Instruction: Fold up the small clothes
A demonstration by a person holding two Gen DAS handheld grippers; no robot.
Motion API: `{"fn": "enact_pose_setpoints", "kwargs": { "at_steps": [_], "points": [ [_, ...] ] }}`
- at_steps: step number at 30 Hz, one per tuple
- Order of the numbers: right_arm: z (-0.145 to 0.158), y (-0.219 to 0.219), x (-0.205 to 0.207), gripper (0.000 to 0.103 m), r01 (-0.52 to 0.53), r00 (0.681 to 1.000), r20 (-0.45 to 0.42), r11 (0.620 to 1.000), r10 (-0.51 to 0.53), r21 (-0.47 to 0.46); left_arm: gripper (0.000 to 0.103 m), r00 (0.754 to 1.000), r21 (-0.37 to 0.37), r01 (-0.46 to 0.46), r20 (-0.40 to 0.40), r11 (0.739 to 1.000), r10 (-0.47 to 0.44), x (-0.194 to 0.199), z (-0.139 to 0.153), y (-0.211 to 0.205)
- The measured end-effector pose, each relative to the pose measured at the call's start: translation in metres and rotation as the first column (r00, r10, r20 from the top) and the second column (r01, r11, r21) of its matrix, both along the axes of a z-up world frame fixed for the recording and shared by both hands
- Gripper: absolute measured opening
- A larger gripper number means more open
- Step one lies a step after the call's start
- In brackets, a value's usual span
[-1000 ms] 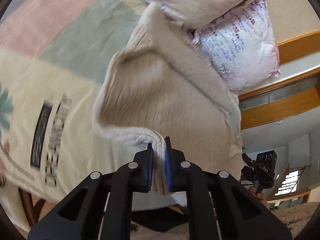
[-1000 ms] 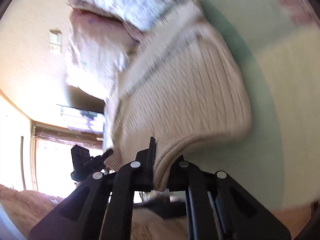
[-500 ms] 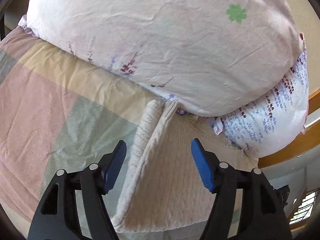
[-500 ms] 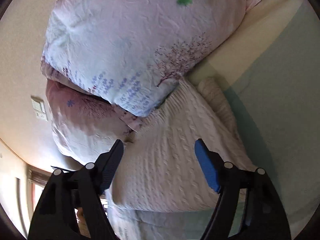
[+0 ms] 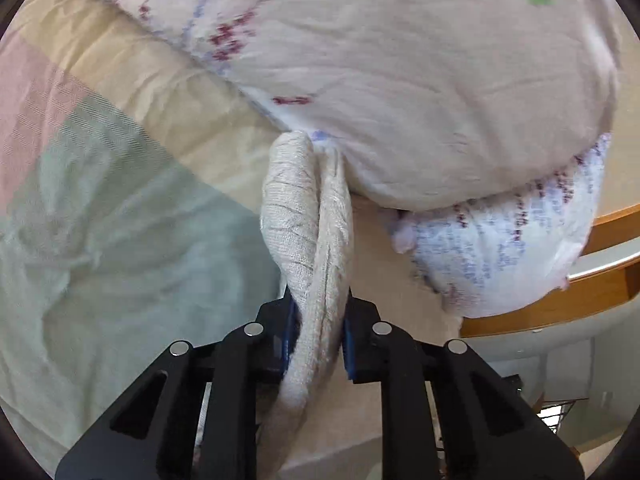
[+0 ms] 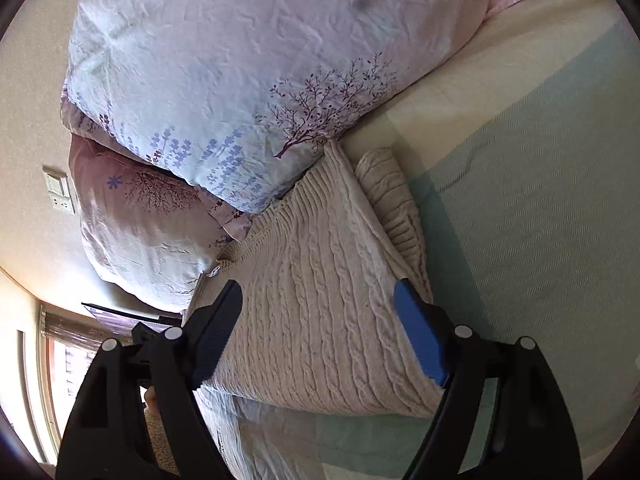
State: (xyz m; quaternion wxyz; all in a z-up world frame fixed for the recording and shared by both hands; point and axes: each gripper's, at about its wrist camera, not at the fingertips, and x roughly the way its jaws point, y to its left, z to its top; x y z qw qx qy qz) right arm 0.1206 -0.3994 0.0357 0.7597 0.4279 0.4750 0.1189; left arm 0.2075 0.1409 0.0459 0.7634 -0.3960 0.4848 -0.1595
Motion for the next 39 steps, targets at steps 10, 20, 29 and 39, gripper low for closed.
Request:
{"fn": "enact_pose_setpoints", "kwargs": {
  "at_steps": [10, 20, 29, 39],
  "points": [
    [0.002, -0.056, 0.029, 0.078, 0.044, 0.997, 0.057, 0.999, -0.044, -0.011, 0.02, 0.929, -0.361, 0.365, 0.084, 0.858, -0.359, 0.031, 0.041, -0.273],
    [-0.036, -0.064, 0.05, 0.089, -0.095, 0.99, -0.087, 0.986, 0.108, 0.137, 0.074, 0.978, -0.024, 0.206, 0.051, 0.978, -0.204, 0.021, 0.027, -0.18],
    [-0.047, -0.039, 0.058, 0.088, -0.183, 0.974, -0.121, 0.979, 0.192, 0.087, 0.082, 0.941, 0.171, 0.338, -0.084, 0.926, -0.328, 0.006, -0.036, -0.226],
    [-0.052, -0.026, 0.046, 0.046, -0.219, 0.97, -0.08, 0.967, 0.23, 0.128, 0.061, 0.946, 0.133, 0.325, -0.046, 0.936, -0.322, 0.007, -0.041, -0.254]
  ]
}}
